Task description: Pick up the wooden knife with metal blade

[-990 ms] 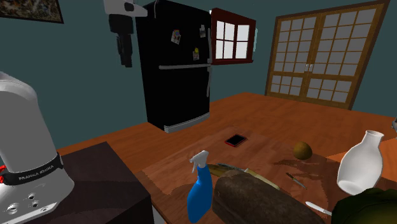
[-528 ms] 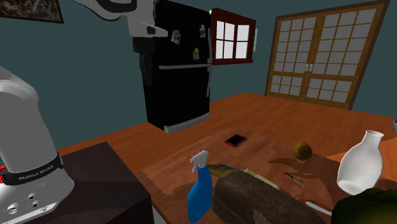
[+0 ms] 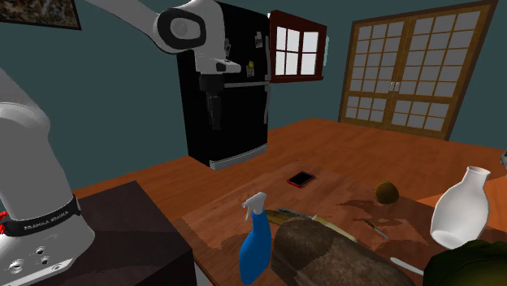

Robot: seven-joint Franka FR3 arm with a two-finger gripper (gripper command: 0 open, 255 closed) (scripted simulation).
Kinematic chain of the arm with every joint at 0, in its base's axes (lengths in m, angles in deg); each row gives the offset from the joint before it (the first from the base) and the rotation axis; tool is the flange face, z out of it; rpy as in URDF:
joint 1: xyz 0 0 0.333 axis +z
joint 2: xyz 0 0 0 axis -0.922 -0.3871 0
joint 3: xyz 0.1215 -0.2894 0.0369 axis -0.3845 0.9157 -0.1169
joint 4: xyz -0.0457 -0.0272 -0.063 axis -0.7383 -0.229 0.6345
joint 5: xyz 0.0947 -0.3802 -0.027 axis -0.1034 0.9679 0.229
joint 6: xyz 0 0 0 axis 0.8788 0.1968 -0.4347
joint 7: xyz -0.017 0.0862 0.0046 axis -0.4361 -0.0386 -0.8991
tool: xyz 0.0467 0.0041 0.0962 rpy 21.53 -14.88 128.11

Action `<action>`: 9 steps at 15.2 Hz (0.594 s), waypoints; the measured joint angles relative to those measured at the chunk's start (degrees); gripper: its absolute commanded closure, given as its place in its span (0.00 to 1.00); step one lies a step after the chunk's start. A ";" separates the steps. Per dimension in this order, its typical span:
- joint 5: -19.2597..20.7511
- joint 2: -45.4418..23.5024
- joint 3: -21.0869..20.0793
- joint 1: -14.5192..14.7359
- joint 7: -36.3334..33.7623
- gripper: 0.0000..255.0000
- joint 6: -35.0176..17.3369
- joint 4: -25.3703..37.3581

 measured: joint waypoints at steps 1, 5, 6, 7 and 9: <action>-0.26 -2.38 0.46 -0.22 -0.04 0.00 -1.54 0.94; -1.66 -10.34 1.69 -0.93 -0.90 0.00 -6.93 3.73; -2.08 -12.30 2.14 -1.25 -0.76 0.00 -8.27 4.39; -2.72 -14.82 2.43 -1.43 -0.83 0.00 -9.64 5.62; -3.88 -18.97 3.02 -1.96 -0.81 0.00 -11.48 7.98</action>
